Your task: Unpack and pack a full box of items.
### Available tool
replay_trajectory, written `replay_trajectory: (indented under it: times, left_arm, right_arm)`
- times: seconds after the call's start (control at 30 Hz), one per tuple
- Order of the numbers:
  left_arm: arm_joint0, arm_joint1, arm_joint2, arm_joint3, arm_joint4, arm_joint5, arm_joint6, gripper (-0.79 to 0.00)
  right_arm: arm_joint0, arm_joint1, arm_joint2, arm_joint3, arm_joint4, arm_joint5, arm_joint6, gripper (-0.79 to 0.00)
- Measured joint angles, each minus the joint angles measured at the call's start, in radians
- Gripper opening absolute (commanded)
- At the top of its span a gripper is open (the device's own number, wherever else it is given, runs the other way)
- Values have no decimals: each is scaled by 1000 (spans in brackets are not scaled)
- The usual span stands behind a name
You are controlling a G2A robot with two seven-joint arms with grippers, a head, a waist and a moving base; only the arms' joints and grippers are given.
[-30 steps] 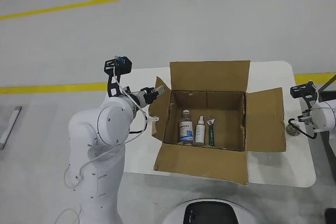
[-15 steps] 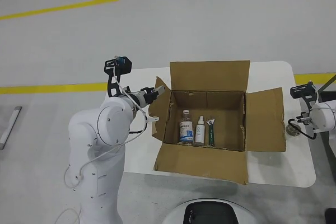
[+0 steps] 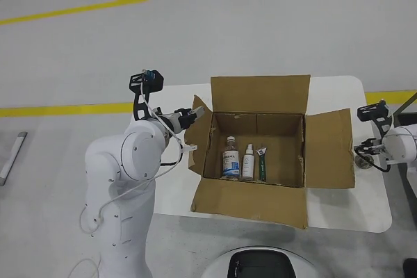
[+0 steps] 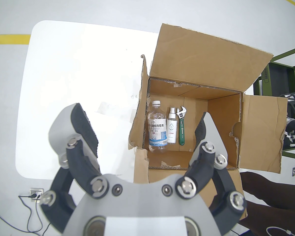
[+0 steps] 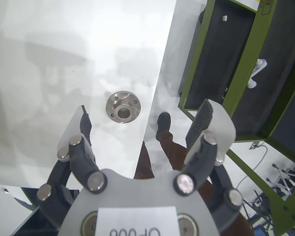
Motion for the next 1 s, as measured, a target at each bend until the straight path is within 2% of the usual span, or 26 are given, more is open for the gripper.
replay_trajectory:
  times: [0.03,0.1,0.6,1.0]
  left_arm:
    - [0,0,0,0,0,0,0,0]
    - [0,0,0,0,0,0,0,0]
    - [0,0,0,0,0,0,0,0]
    - [0,0,0,0,0,0,0,0]
  right_arm:
    - [2,0,1,2,0,-2,10,-406]
    - [6,0,-3,12,-8,-1,28,-437]
    - [30,-12,-56,77,-14,0,23,-406]
    - [6,-9,-21,52,27,-16,25,-403]
